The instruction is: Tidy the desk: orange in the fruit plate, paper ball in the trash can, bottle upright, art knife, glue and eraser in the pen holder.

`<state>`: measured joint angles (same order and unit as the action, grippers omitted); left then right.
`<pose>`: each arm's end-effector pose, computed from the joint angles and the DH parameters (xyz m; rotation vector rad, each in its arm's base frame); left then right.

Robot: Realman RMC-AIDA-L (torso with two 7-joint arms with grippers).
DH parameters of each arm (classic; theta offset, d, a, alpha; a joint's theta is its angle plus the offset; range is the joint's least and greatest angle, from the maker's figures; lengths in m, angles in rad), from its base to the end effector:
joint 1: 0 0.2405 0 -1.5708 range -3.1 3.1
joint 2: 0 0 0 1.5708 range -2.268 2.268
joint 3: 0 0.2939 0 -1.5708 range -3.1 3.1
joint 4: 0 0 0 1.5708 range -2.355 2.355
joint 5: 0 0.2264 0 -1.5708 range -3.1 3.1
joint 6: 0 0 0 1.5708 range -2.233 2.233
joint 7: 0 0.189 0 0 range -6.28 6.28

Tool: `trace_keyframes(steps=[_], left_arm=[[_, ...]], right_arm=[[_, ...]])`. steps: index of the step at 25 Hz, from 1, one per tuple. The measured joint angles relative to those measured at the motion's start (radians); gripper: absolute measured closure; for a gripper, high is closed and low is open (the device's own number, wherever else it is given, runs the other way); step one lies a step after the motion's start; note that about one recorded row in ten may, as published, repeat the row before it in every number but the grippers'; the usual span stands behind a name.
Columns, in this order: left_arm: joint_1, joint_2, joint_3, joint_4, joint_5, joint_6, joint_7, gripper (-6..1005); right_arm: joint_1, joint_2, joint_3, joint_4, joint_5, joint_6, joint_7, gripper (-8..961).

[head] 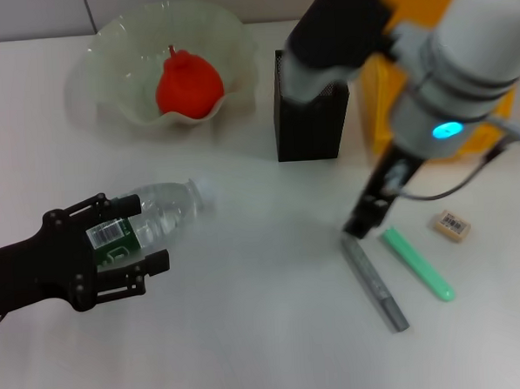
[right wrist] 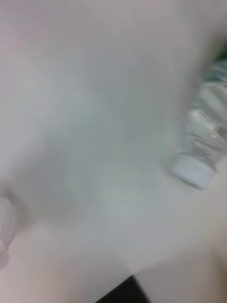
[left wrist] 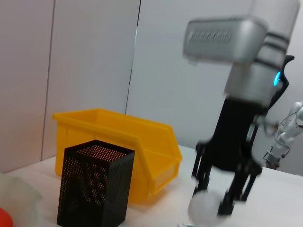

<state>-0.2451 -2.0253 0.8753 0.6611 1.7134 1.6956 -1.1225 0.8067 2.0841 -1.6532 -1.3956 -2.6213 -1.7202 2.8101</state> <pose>-0.3294 0.2869 -0.0345 -2.6701 -0.4595 -0.8470 0.1435 0.3792 -0.0918 -2.6437 0.7376 -0.7968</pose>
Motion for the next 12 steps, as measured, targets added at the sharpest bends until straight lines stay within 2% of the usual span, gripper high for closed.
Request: trace_keyframes(steps=[3, 4, 8, 12], left_arm=[[0.003, 0.000, 0.000, 0.000, 0.000, 0.001, 0.006, 139], [0.003, 0.000, 0.001, 0.000, 0.000, 0.002, 0.008, 139], [0.004, 0.001, 0.002, 0.000, 0.000, 0.003, 0.014, 139], [0.003, 0.000, 0.000, 0.000, 0.000, 0.004, 0.019, 139]], right_arm=[[-0.049, 0.000, 0.062, -0.165, -0.076, -0.103, 0.022, 436], [-0.078, 0.000, 0.109, -0.258, -0.152, -0.169, 0.025, 434], [-0.117, 0.000, 0.172, -0.341, -0.247, -0.192, 0.016, 426], [-0.170, 0.001, 0.227, -0.375, -0.285, -0.109, -0.010, 418]])
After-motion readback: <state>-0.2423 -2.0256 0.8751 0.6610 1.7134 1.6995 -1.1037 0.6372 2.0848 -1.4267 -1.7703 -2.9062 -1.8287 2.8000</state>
